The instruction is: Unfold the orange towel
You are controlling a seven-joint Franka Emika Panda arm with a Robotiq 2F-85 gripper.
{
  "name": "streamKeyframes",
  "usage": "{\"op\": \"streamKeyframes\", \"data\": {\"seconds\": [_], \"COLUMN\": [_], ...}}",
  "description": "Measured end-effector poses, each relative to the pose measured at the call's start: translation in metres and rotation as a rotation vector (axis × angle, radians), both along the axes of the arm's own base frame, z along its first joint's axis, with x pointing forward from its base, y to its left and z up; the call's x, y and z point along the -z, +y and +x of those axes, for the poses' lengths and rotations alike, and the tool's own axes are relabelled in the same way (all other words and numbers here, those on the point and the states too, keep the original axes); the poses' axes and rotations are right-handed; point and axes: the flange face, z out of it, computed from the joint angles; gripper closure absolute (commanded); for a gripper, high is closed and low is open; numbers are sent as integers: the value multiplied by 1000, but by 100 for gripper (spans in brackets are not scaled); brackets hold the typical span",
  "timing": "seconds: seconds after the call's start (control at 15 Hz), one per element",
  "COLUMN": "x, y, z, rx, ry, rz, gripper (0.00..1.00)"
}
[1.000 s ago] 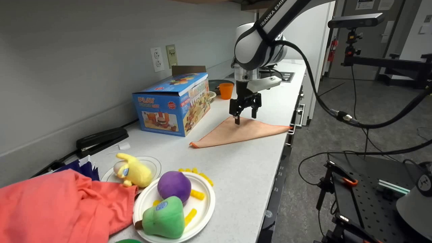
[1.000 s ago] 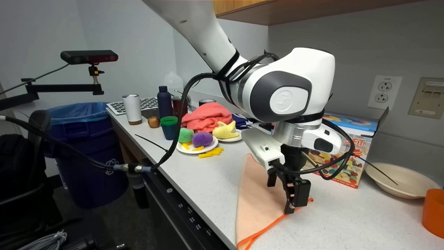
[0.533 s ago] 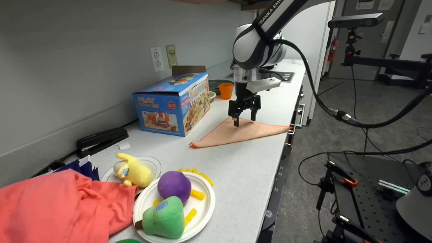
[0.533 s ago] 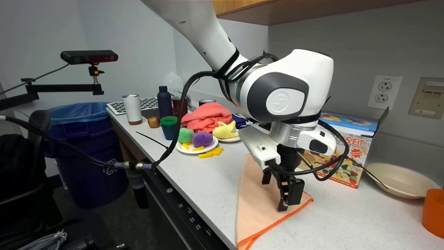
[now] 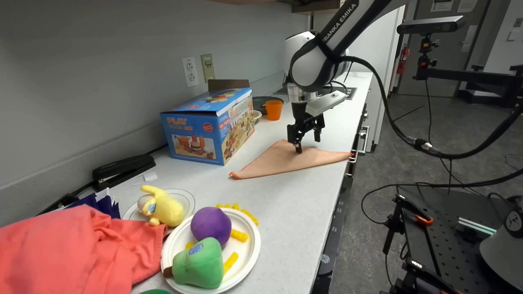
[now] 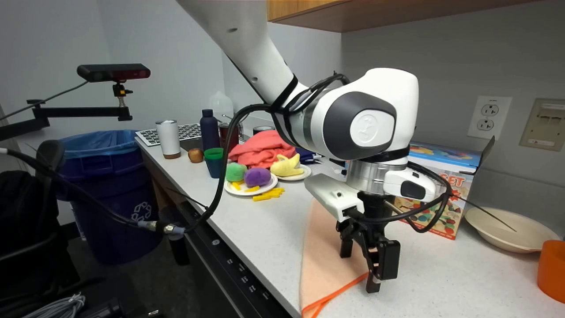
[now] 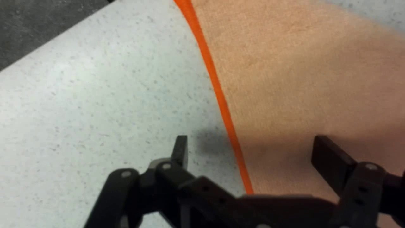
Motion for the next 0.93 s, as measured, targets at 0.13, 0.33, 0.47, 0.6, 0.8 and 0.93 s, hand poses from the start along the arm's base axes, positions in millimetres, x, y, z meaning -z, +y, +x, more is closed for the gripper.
{"op": "streamKeyframes", "data": {"seconds": [0.13, 0.33, 0.47, 0.6, 0.8, 0.93], "x": [1, -8, -18, -27, -33, -35], "y": [0, 5, 7, 9, 12, 12], "z": [-8, -21, -29, -32, -33, -31], "rx": [4, 4, 1, 2, 3, 6], "ry": [42, 129, 185, 215, 214, 203], "rz": [5, 45, 76, 104, 141, 159], "gripper": [0, 0, 0, 0, 0, 0]}}
